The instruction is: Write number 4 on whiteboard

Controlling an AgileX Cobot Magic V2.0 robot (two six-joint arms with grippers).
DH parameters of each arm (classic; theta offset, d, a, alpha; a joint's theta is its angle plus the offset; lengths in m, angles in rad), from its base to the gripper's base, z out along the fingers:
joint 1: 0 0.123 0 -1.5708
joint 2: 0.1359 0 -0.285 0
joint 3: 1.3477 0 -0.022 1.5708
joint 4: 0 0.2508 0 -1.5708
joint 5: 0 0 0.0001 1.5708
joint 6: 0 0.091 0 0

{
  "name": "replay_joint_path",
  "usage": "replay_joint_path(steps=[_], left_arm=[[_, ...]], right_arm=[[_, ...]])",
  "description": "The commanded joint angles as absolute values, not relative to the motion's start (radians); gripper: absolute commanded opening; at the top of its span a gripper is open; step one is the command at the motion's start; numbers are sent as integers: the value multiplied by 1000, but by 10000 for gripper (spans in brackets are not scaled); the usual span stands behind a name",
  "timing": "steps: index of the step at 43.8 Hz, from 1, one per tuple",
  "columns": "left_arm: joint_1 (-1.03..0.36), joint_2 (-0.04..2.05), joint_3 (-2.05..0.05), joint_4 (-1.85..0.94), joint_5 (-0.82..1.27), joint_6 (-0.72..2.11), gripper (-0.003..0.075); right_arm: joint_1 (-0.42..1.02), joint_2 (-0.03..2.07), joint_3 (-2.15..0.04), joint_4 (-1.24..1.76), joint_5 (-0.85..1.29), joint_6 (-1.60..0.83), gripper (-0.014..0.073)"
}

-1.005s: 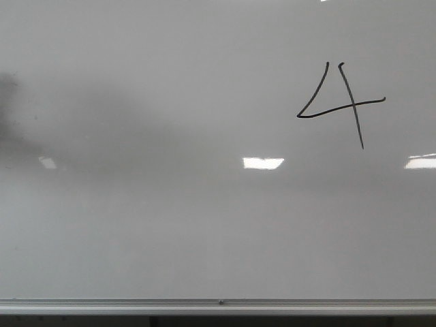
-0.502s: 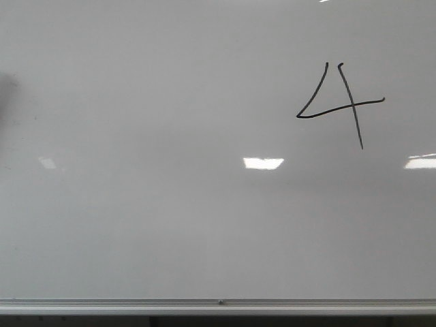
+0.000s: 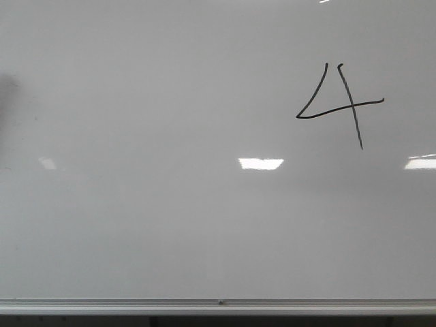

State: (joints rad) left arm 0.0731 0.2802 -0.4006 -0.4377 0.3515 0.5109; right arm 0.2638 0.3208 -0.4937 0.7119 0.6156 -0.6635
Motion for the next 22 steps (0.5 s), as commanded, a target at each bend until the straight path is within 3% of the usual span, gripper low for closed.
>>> replay_joint_path(steps=[1, 22], left_arm=[[68, 239, -428, -460, 287, 508, -20], [68, 223, -428, -460, 289, 508, -20]], right_arm=[[259, 327, -521, 738, 561, -663, -61], [259, 327, -521, 738, 564, -663, -61]])
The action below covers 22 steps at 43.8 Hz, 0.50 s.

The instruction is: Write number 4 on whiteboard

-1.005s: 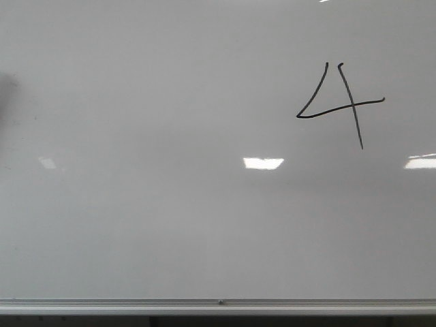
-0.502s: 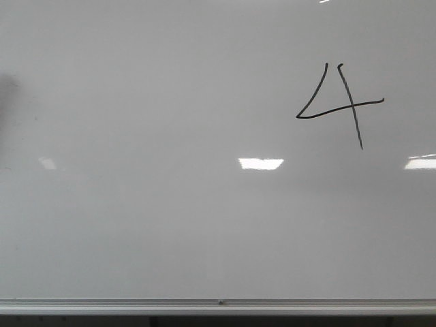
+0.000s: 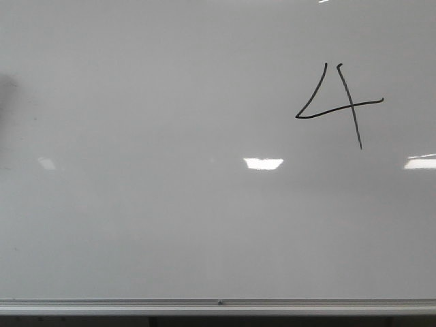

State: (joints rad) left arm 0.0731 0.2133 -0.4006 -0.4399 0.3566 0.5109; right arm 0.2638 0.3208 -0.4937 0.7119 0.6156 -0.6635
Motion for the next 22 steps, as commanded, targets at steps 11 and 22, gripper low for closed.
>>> replay_joint_path(steps=[11, 22], left_arm=[[62, 203, -401, -307, 285, 392, -20], [-31, -13, -95, -18, 75, 11, -20]], right_arm=[[259, 327, -521, 738, 565, -663, -61], [259, 327, -521, 738, 565, -663, -61]])
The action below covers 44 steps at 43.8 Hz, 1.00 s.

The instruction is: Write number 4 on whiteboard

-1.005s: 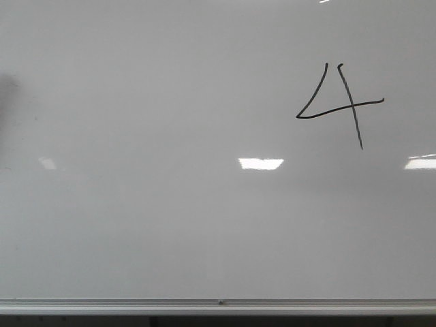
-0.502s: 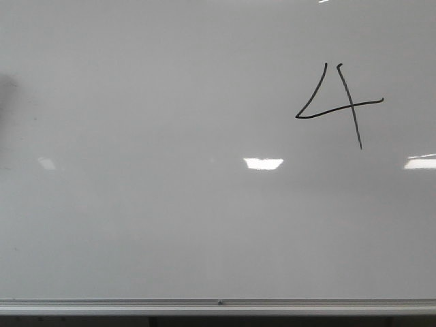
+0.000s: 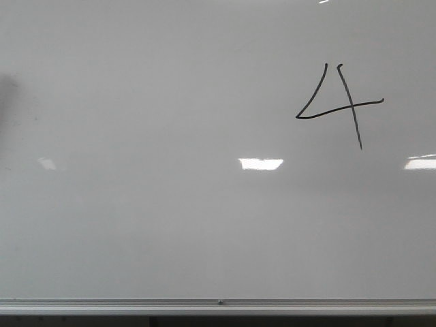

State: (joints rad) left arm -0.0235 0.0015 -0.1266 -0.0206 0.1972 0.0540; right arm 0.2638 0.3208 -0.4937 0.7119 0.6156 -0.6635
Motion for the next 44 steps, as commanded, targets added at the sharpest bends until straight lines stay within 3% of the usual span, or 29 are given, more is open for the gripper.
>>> replay_joint_path(steps=[1, 8, 44], left_arm=[[-31, -18, -86, -18, 75, 9, -20], [-31, -23, 16, -18, 37, 9, -20], [-31, -21, 12, -14, 76, 12, -20]], right_arm=[[259, 327, -521, 738, 565, -663, -61], [259, 327, -521, 738, 568, -663, -61], [259, 327, -521, 738, 571, -663, -61]])
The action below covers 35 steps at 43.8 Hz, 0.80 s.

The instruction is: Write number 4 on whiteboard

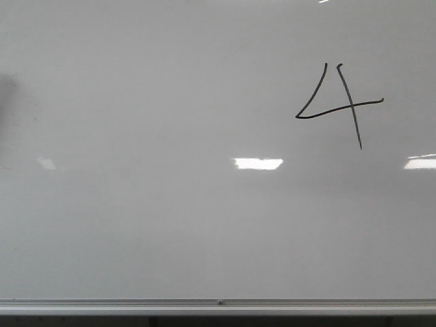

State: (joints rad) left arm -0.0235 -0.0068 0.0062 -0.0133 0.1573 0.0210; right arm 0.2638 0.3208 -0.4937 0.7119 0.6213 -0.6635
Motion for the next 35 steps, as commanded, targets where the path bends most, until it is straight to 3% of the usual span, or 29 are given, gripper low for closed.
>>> replay_joint_path(steps=[1, 13, 23, 35], left_arm=[[-31, -21, 12, -14, 76, 12, -20], [-31, -21, 12, -14, 76, 12, -20], [-31, -21, 12, -14, 76, 12, -20], [-31, -21, 12, -14, 76, 12, -20]], right_arm=[[259, 327, -521, 738, 571, -663, -61], [259, 327, -518, 738, 554, -663, -61], [255, 324, -460, 621, 374, -654, -61], [70, 179, -268, 326, 203, -307, -61]])
